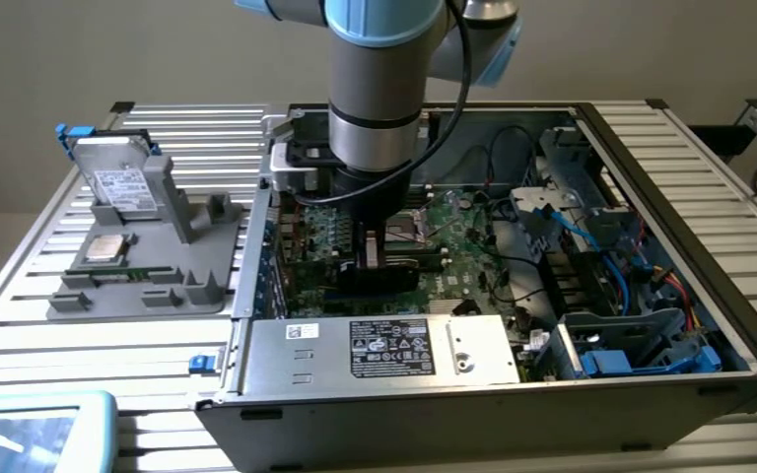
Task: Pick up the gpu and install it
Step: 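Insert the gpu into the slot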
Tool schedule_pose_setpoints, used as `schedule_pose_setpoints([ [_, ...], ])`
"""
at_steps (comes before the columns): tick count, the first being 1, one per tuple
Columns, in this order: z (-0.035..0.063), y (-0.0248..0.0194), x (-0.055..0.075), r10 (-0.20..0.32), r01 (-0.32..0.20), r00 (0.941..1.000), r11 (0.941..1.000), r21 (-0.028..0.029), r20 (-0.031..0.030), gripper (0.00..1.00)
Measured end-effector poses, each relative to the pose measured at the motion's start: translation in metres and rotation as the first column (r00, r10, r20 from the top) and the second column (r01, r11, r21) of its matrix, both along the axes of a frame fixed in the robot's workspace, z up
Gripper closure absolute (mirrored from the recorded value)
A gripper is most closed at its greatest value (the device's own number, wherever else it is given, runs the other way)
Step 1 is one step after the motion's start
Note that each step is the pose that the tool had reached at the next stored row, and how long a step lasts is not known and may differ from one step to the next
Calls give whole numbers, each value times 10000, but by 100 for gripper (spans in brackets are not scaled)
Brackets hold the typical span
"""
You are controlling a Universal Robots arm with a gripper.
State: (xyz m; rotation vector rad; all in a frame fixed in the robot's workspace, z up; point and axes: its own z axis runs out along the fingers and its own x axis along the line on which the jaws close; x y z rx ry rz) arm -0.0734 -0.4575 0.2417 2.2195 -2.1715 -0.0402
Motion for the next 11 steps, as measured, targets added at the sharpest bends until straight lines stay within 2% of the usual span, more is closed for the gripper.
schedule_pose_setpoints([
  [11, -7, 0, 1, 0, 0, 10000, 10000, -4, 7, 73],
])
